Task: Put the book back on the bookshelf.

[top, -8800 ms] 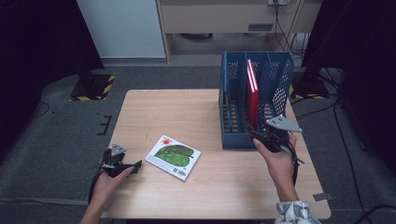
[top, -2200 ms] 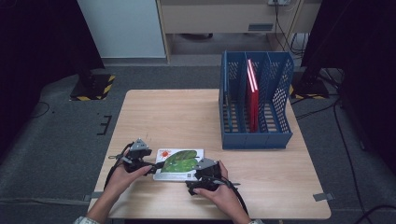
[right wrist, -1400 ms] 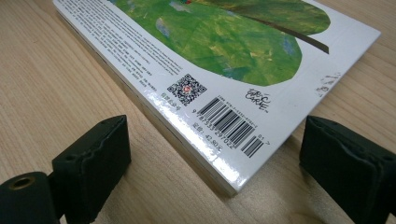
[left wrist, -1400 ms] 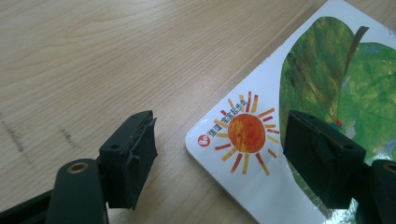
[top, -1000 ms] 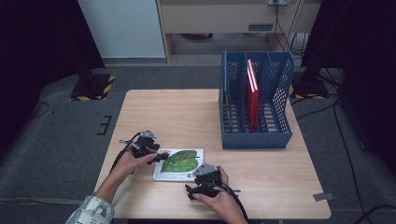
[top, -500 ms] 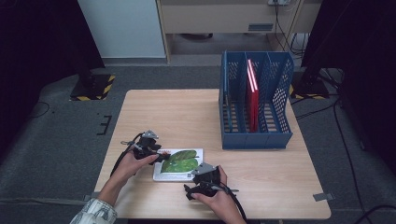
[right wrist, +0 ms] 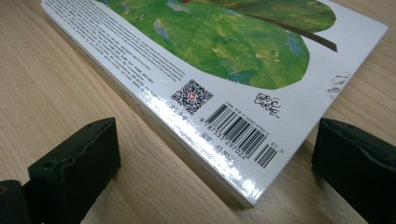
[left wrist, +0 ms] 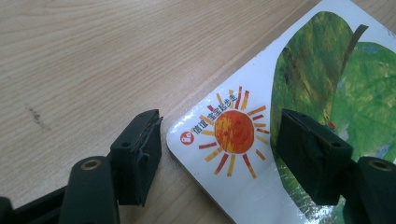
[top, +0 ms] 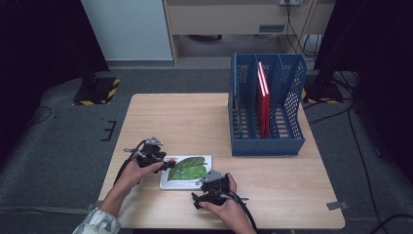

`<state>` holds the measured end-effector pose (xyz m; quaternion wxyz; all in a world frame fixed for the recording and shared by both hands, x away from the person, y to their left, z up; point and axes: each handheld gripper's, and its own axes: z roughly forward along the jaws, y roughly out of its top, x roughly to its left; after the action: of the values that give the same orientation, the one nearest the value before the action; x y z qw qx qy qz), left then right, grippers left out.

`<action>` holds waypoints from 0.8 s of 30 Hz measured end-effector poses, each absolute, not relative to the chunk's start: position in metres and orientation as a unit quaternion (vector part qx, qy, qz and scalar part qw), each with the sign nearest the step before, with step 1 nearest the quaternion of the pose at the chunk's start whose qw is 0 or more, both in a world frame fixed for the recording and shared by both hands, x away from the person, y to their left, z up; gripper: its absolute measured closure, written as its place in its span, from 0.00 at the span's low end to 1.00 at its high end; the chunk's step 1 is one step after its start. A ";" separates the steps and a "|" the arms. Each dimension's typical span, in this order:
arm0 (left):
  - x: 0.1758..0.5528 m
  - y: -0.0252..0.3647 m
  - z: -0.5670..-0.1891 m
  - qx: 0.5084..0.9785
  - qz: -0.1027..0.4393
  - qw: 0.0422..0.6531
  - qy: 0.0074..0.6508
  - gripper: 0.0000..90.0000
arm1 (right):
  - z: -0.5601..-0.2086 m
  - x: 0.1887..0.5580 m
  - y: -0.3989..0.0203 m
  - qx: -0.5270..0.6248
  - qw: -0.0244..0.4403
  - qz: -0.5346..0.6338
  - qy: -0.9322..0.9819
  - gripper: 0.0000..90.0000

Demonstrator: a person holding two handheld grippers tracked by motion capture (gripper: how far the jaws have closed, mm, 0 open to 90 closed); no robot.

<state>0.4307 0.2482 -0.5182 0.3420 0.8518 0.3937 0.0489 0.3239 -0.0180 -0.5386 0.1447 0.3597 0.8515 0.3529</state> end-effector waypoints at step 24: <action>0.425 0.243 -0.511 0.838 0.064 0.349 0.414 0.39 | -0.539 0.324 -0.013 0.377 0.149 0.349 0.845 0.01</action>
<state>0.4252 0.2427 -0.5108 0.3494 0.8379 0.4144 0.0641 0.3237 -0.0129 -0.5386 0.1486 0.3769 0.8449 0.3493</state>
